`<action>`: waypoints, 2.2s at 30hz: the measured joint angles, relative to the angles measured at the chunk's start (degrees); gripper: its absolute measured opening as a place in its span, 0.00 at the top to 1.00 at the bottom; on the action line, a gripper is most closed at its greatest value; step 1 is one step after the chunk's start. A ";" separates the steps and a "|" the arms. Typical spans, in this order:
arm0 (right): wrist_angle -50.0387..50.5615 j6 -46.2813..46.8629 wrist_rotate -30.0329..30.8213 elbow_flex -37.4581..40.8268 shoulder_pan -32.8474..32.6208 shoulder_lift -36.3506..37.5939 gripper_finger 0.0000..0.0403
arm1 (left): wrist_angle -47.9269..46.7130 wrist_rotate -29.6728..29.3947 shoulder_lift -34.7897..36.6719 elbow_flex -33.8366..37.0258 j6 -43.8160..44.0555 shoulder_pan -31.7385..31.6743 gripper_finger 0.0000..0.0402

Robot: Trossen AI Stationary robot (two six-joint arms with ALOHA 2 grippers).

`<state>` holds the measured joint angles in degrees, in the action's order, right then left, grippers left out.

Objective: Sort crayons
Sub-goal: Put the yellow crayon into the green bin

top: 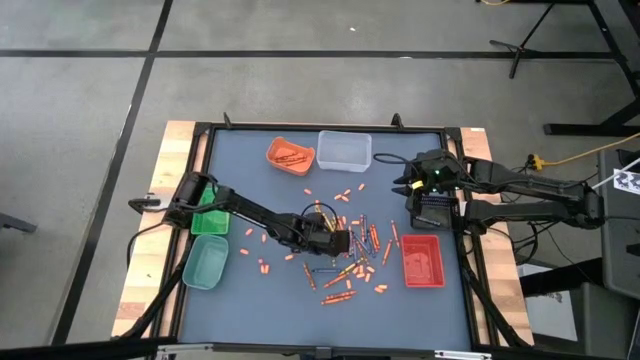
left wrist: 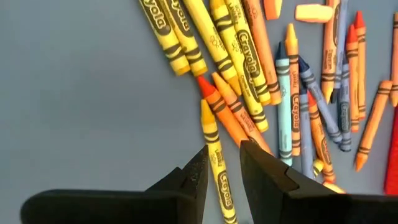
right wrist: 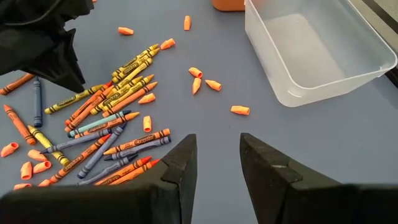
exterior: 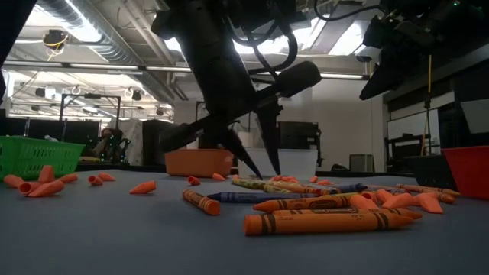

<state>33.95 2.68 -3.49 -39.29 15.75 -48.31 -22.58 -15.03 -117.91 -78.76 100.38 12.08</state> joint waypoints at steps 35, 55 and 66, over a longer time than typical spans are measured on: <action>0.02 0.00 0.00 0.00 0.00 0.00 0.70 | 0.53 2.78 -3.42 -0.09 -5.35 -0.57 0.98; 0.41 0.00 0.00 0.00 0.02 0.00 0.70 | -37.30 -0.79 17.21 0.17 -21.89 -6.76 0.98; 0.44 0.00 0.02 0.00 0.02 0.02 0.70 | -67.38 -1.03 25.97 0.11 -22.91 -10.36 0.97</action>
<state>34.39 2.68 -3.47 -39.29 15.76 -48.29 -89.95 -16.05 -91.94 -78.65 77.47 1.72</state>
